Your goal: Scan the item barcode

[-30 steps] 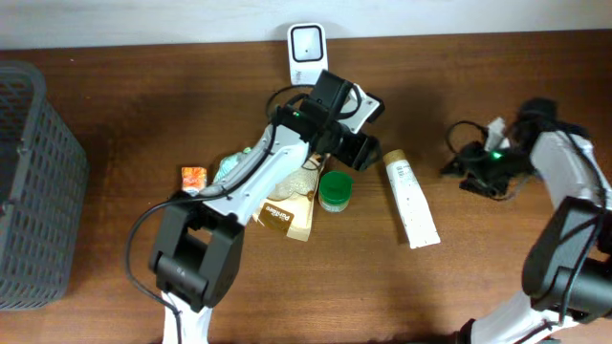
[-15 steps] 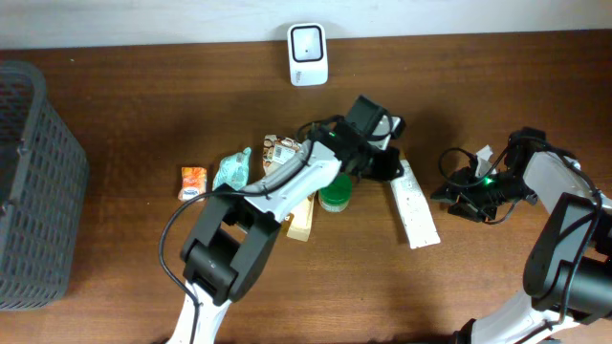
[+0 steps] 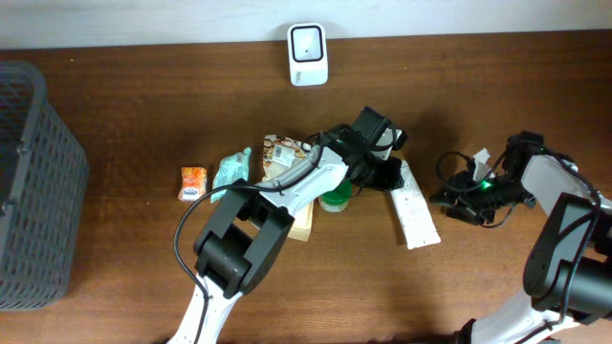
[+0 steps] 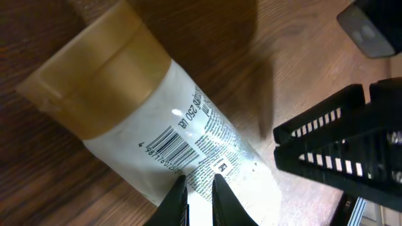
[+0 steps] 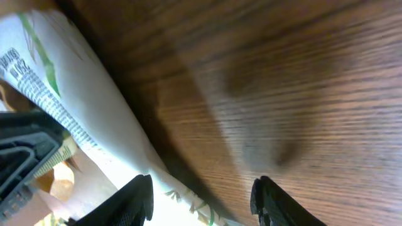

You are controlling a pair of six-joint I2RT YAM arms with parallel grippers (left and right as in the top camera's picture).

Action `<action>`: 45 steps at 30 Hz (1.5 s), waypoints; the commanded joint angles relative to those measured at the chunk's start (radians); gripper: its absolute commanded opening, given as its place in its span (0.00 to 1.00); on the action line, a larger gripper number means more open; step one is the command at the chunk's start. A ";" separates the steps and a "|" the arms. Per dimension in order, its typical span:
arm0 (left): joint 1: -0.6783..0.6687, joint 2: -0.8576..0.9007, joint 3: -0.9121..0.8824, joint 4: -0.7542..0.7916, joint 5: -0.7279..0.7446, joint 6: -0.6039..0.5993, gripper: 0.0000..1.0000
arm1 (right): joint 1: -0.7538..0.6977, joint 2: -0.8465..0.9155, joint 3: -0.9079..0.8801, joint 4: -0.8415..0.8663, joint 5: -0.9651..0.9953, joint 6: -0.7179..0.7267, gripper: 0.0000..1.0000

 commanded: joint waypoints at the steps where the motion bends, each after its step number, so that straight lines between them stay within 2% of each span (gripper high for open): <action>1: 0.003 0.053 0.002 -0.039 -0.015 -0.008 0.11 | 0.029 -0.001 -0.057 0.032 -0.048 -0.058 0.50; 5: 0.003 0.056 0.002 -0.047 -0.015 -0.008 0.11 | 0.106 -0.001 -0.112 0.129 -0.131 -0.057 0.51; 13: 0.003 0.056 0.002 -0.054 -0.015 -0.009 0.11 | 0.180 0.027 -0.117 0.161 -0.135 -0.047 0.54; 17: 0.003 0.056 0.002 -0.053 -0.015 -0.009 0.11 | 0.193 0.085 -0.117 0.176 -0.124 -0.047 0.38; 19: 0.003 0.056 0.002 -0.053 -0.015 -0.008 0.11 | 0.188 0.085 -0.117 0.178 -0.125 -0.046 0.34; 22: 0.003 0.056 0.002 -0.052 -0.016 -0.008 0.10 | 0.159 0.085 -0.116 0.174 -0.126 -0.035 0.22; 25: 0.003 0.056 0.003 -0.046 -0.015 -0.008 0.08 | 0.131 0.080 -0.114 0.173 -0.126 -0.019 0.06; 28: 0.017 0.055 0.019 -0.046 -0.015 -0.008 0.08 | 0.109 0.060 -0.089 0.121 -0.125 -0.031 0.04; 30: 0.059 0.053 0.091 -0.103 -0.011 0.014 0.07 | 0.109 0.026 -0.034 0.032 -0.125 -0.117 0.04; 33: 0.130 0.025 0.240 -0.228 -0.016 0.116 0.08 | 0.109 -0.049 0.068 -0.117 -0.161 -0.264 0.04; 36: 0.194 -0.030 0.399 -0.331 -0.016 0.238 0.12 | 0.109 -0.134 0.154 -0.175 -0.267 -0.286 0.04; 38: 0.239 -0.053 0.478 -0.394 -0.016 0.241 0.13 | 0.113 -0.169 0.179 -0.192 -0.330 -0.301 0.04; 42: 0.388 -0.123 0.577 -0.540 -0.018 0.343 0.14 | 0.200 -0.197 0.259 -0.358 -0.387 -0.478 0.04; 43: 0.424 -0.143 0.582 -0.569 -0.052 0.366 0.15 | 0.242 -0.197 0.287 -0.384 -0.388 -0.496 0.04; 45: 0.506 -0.188 0.582 -0.649 -0.235 0.374 0.18 | 0.346 -0.197 0.335 -0.375 -0.441 -0.495 0.04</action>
